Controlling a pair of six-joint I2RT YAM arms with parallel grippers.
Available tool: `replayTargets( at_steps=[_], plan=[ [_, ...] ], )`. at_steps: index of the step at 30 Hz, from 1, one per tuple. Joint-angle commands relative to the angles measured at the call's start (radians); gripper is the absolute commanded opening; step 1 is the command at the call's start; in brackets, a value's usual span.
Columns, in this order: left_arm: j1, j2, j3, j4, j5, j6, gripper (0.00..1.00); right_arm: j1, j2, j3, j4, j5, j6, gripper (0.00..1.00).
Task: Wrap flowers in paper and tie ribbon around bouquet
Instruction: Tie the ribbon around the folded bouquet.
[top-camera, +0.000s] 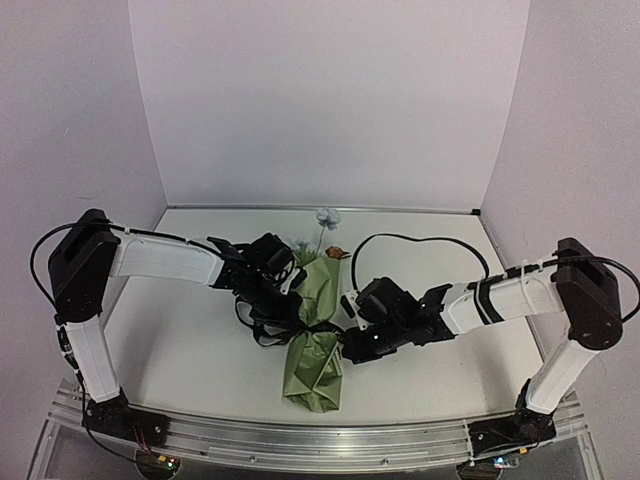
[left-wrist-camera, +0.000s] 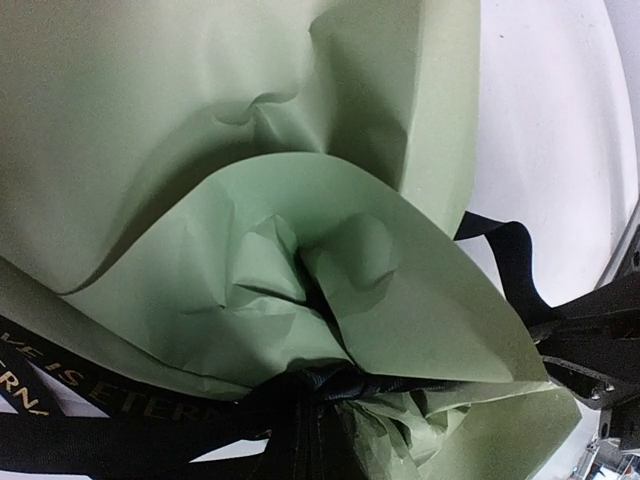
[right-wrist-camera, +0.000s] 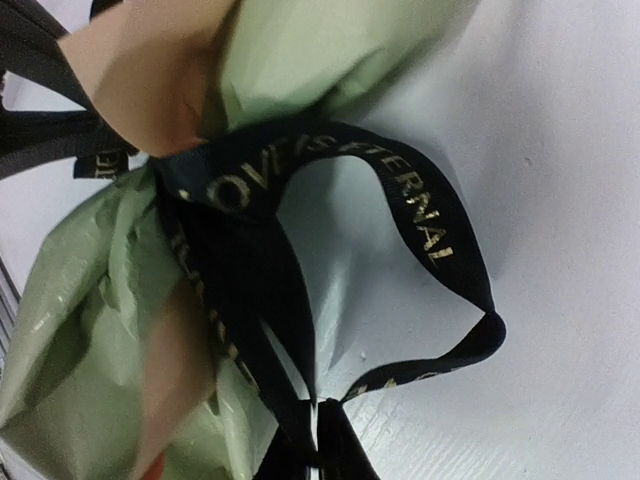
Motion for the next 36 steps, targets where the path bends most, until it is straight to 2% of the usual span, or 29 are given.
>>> replayTargets(
  at_steps=[1,12,17,21,24,29,36],
  plan=[
    [0.02,0.002,0.012,-0.02,-0.022,0.026,0.0,-0.004,0.028,0.043,-0.078,-0.011,0.008,0.1],
    [0.02,0.004,0.012,-0.016,-0.002,0.029,0.0,-0.044,-0.009,-0.019,-0.058,0.044,0.069,0.34],
    [0.02,0.007,0.014,-0.017,0.004,0.029,0.0,-0.059,-0.039,-0.074,0.072,-0.021,0.06,0.27],
    [0.02,0.007,0.011,-0.016,0.008,0.028,0.0,0.006,-0.072,-0.118,0.159,0.036,-0.01,0.28],
    [0.019,0.005,0.008,-0.016,0.01,0.027,0.0,0.039,-0.059,-0.151,0.263,0.101,-0.065,0.21],
    [0.02,0.007,0.002,-0.011,0.015,0.026,0.0,0.067,-0.002,-0.229,0.478,0.18,-0.152,0.27],
    [0.02,0.007,0.002,-0.009,0.019,0.023,0.0,0.095,0.086,-0.197,0.535,0.26,-0.233,0.28]
  ],
)
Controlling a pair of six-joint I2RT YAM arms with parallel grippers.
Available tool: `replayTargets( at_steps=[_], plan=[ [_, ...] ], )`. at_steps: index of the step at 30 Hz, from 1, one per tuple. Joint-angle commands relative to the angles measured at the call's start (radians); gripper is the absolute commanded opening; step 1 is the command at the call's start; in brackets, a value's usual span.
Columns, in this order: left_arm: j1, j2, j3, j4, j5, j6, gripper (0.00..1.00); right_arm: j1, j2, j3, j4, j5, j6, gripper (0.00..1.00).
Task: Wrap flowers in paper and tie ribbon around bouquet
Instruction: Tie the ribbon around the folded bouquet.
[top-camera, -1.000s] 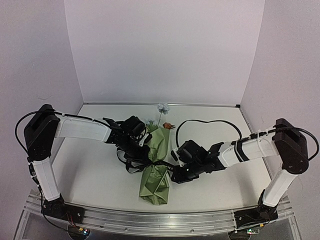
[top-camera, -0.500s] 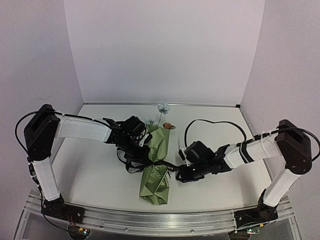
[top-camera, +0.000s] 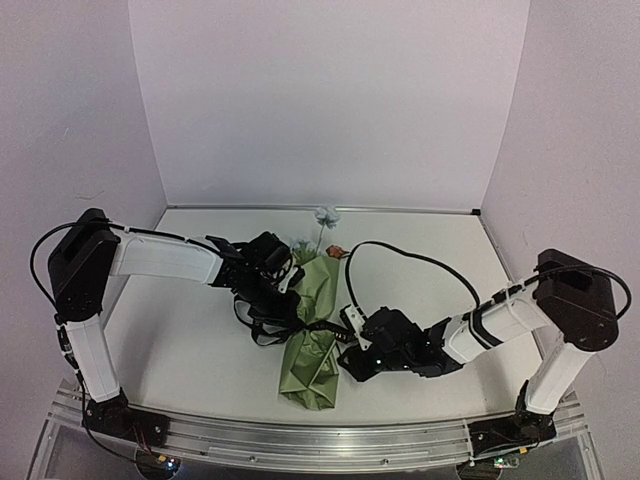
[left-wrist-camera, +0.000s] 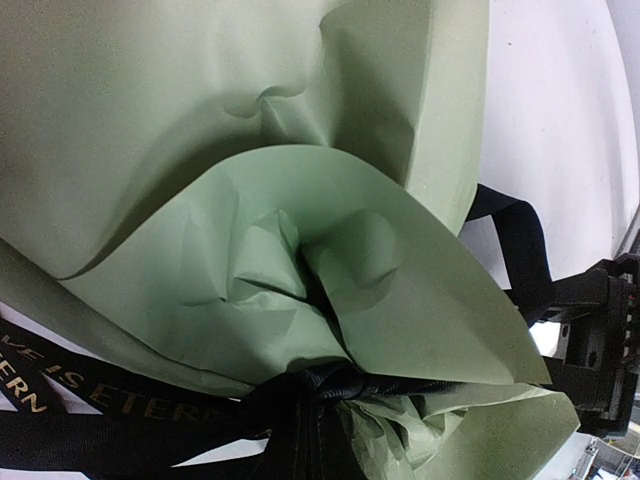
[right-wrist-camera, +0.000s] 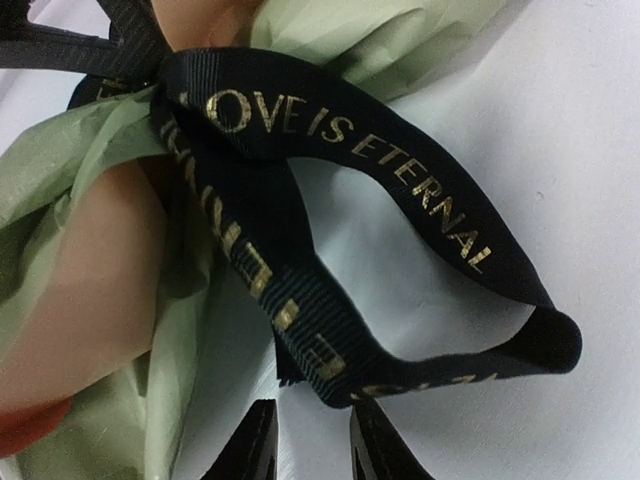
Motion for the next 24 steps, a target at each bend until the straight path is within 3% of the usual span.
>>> replayTargets(
  at_steps=[1,9,16,21,24],
  plan=[
    [0.005,0.005,0.002,-0.005,0.012,0.016,0.0,0.021,0.05,0.03,0.107,0.101,-0.085,0.28],
    [0.005,0.012,0.006,-0.005,0.013,0.016,0.0,0.026,0.07,0.054,0.117,0.161,-0.095,0.28],
    [0.005,0.015,0.007,-0.004,0.013,0.015,0.0,0.026,0.077,0.074,0.113,0.167,-0.075,0.17],
    [0.009,0.012,0.002,-0.01,-0.004,0.006,0.0,0.026,0.067,0.073,0.07,0.16,-0.057,0.01],
    [0.022,0.003,-0.01,-0.008,-0.024,-0.014,0.0,0.026,0.041,0.068,0.01,0.162,-0.04,0.0]
  ],
)
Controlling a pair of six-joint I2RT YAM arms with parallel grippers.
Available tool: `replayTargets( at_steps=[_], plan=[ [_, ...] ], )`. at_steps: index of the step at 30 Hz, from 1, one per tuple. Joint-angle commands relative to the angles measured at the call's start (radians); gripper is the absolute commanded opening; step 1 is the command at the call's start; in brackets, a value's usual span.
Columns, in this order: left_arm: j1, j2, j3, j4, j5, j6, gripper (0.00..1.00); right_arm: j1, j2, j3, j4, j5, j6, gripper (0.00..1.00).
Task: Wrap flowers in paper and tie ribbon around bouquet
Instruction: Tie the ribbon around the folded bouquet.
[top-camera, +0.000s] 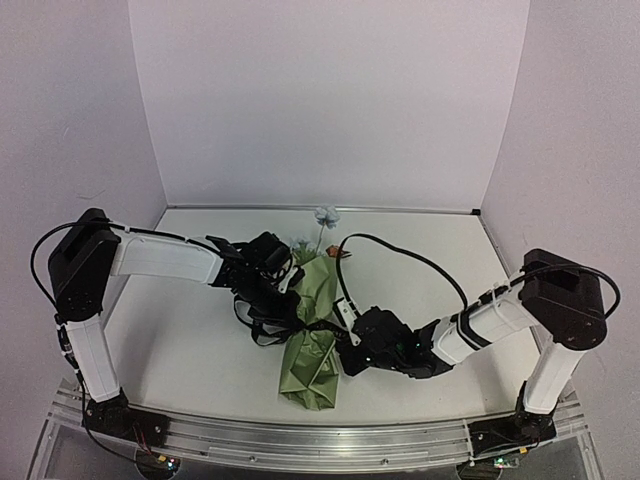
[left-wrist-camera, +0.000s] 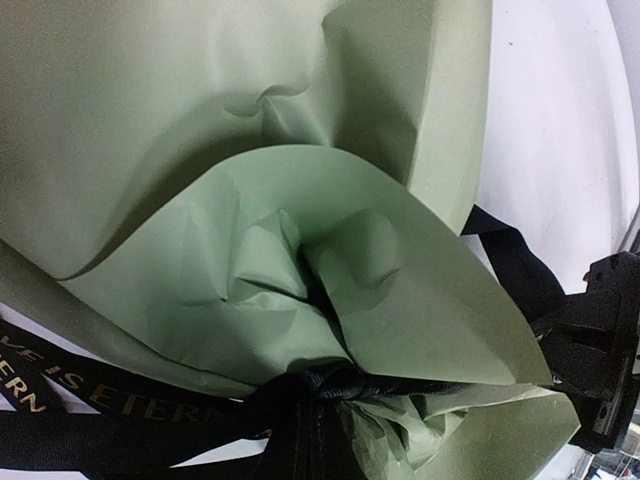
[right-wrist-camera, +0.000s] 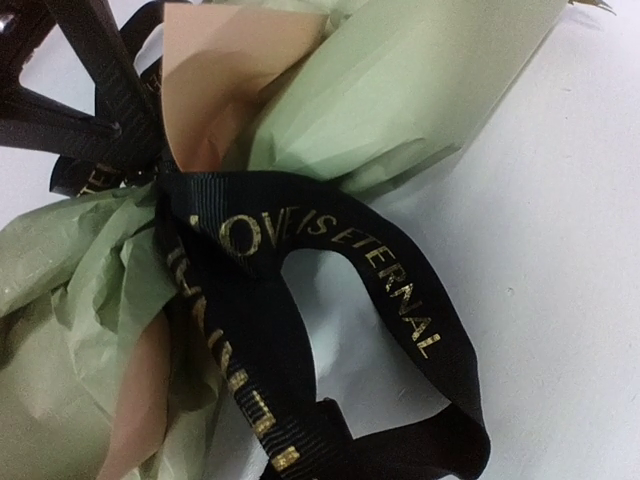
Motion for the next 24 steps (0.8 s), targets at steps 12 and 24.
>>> replayTargets(
  at_steps=[12,24],
  plan=[
    [0.062,-0.02,-0.053,0.01,-0.035,-0.042,0.0,0.006,-0.072,-0.065,-0.147,0.058,0.087,0.0],
    [0.079,-0.039,-0.083,0.021,-0.039,-0.063,0.0,-0.016,-0.096,-0.11,-0.204,0.056,0.133,0.0]
  ],
)
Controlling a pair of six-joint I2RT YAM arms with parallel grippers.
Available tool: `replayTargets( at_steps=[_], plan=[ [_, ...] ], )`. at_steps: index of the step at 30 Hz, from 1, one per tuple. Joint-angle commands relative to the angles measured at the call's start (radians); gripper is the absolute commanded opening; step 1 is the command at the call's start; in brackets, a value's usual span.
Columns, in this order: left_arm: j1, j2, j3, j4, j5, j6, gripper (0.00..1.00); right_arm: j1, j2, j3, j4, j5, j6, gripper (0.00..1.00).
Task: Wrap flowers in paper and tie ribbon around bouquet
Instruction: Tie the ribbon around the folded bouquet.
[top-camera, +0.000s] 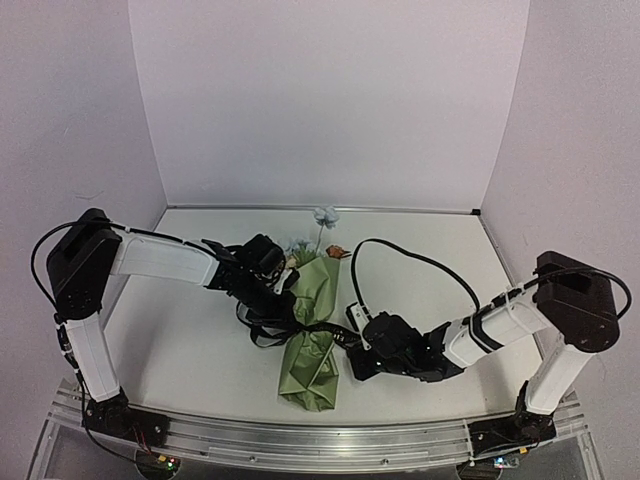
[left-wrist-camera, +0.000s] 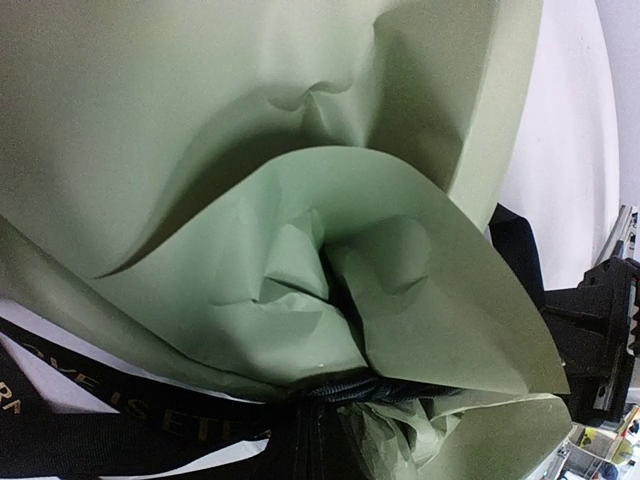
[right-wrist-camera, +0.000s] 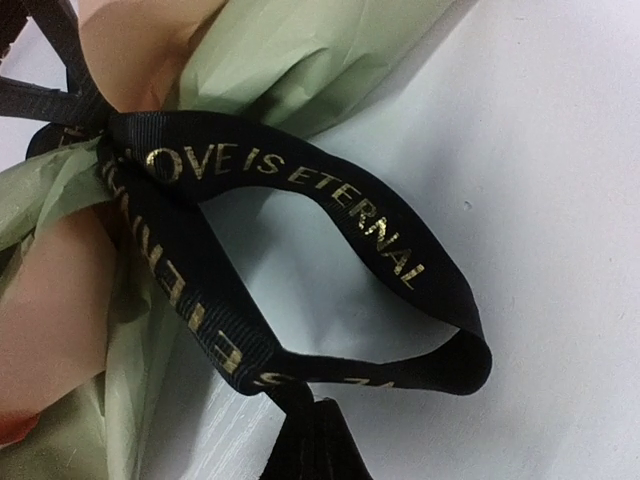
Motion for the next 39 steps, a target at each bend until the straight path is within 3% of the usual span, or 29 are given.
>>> replayTargets(
  at_steps=[1,39],
  plan=[
    [0.045,-0.036,-0.029,-0.045,-0.097,-0.015,0.0,-0.016,-0.031,-0.043,-0.141,0.041,0.031,0.0],
    [0.054,-0.056,-0.056,-0.025,-0.094,-0.028,0.0,-0.071,-0.234,-0.265,-0.247,0.111,0.136,0.0]
  ],
)
